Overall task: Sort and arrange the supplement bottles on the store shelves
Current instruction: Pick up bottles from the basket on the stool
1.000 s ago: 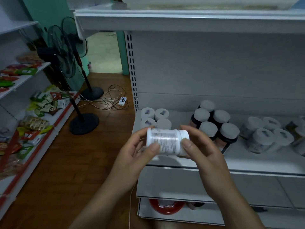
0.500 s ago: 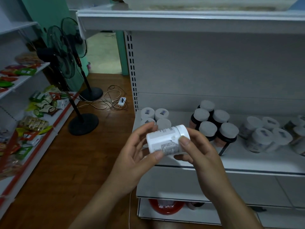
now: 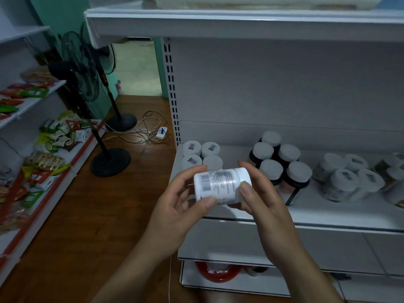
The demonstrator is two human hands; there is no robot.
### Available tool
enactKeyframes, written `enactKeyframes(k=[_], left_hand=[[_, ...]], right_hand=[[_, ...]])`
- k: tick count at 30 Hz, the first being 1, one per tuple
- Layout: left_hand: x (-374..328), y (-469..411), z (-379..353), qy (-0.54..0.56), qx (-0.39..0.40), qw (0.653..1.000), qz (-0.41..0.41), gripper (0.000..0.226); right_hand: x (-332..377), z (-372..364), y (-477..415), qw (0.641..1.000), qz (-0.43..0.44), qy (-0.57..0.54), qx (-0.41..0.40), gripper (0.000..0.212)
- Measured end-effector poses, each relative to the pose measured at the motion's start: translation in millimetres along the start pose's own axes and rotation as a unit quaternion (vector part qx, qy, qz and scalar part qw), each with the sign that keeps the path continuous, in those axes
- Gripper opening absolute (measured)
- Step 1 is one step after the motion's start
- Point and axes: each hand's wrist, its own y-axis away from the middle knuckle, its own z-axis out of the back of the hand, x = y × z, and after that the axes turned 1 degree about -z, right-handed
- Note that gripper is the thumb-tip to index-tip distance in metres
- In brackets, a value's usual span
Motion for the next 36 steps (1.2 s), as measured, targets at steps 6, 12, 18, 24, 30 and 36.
enactKeyframes(k=[6,12,18,24,30,36], left_hand=[[2,-1,-19,0.020,-0.011,1.000,0.022,0.050],[5,2,-36,0.015,-0.040,0.999,0.006,0.061],[3,8,-43,0.010,-0.052,0.998,0.015,0.065],[-4,12,-37,0.017,-0.080,0.997,0.012,0.045],[-4,15,-28,0.108,-0.041,0.982,0.149,0.042],[13,30,-36,0.149,0.116,0.942,0.277,0.068]], right_hand=[[5,16,-4,1.000,0.008,-0.010,-0.003,0.028],[6,32,-7,0.999,0.004,0.002,0.038,0.038],[4,36,-9,1.000,-0.002,-0.005,0.021,0.032],[1,22,-3,0.999,0.008,-0.008,0.044,0.037],[0,5,17,1.000,0.005,-0.014,-0.004,0.041],[1,1,52,0.992,-0.023,0.037,-0.118,0.047]])
